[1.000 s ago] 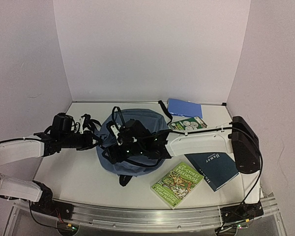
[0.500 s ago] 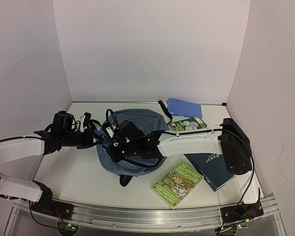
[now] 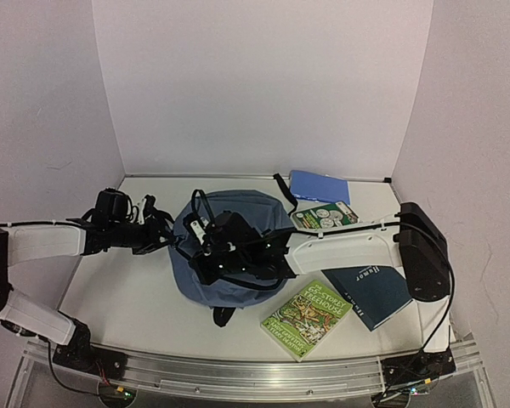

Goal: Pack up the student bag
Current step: Unzip the student bag at the center of the board.

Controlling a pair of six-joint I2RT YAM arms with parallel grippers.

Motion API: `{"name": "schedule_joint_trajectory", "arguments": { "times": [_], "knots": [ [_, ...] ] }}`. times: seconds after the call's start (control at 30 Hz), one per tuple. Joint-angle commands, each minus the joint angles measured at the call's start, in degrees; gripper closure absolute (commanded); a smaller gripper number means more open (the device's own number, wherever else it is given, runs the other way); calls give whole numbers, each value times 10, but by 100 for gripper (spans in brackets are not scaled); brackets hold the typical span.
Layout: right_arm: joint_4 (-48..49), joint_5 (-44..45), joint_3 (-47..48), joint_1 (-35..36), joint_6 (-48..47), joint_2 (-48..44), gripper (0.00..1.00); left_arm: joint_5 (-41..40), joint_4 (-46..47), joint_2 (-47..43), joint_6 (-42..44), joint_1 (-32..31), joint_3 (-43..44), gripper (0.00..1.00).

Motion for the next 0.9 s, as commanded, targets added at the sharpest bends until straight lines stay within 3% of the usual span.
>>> {"name": "schedule_joint_trajectory", "arguments": {
  "times": [0.0, 0.33, 0.67, 0.87],
  "knots": [
    [-16, -32, -27, 29, 27, -62, 100, -28, 82, 57, 6, 50, 56, 100],
    [-14, -23, -42, 41, 70, -76, 100, -57, 99, 165, 42, 81, 118, 100],
    [4, -27, -36, 56, 105, -68, 100, -163, 99, 237, 55, 100, 183, 100],
    [27, -21, -26, 61, 128, -59, 100, -139, 111, 290, 79, 107, 243, 100]
  ]
}}
